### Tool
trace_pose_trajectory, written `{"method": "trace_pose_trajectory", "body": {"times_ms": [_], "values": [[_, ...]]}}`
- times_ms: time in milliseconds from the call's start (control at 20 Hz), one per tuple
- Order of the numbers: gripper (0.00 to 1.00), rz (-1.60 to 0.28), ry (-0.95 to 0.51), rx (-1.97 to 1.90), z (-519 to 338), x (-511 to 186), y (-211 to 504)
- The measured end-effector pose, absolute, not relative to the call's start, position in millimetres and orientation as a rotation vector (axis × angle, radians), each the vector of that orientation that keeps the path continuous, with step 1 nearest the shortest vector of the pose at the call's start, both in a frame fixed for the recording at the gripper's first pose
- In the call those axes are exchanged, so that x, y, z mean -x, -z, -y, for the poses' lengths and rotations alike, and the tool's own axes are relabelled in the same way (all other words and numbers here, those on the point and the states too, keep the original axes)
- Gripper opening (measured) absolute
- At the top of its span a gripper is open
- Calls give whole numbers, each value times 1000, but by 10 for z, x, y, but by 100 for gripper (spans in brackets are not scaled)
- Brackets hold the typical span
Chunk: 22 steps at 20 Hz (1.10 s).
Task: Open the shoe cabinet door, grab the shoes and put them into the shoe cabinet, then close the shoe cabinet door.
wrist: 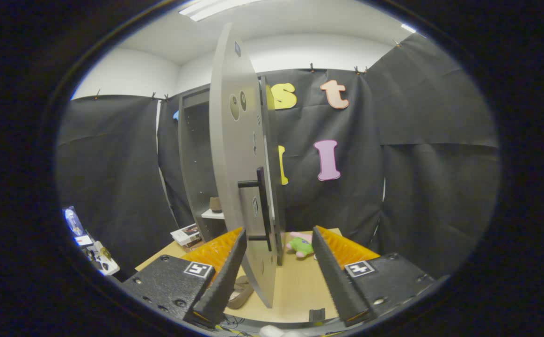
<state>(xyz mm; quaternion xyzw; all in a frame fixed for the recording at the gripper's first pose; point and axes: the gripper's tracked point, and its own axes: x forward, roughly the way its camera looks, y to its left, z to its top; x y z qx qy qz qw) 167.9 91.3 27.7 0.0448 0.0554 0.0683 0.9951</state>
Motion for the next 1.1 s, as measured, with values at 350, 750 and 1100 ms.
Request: {"method": "trace_pose_trajectory", "body": {"times_ms": [350, 750, 1100], "values": [[100, -143, -41, -42, -1800, -1135, 219], [100, -325, -208, -21, -3107, -1354, 1515], [100, -573, -233, -82, -3526, -2052, 3029]]}}
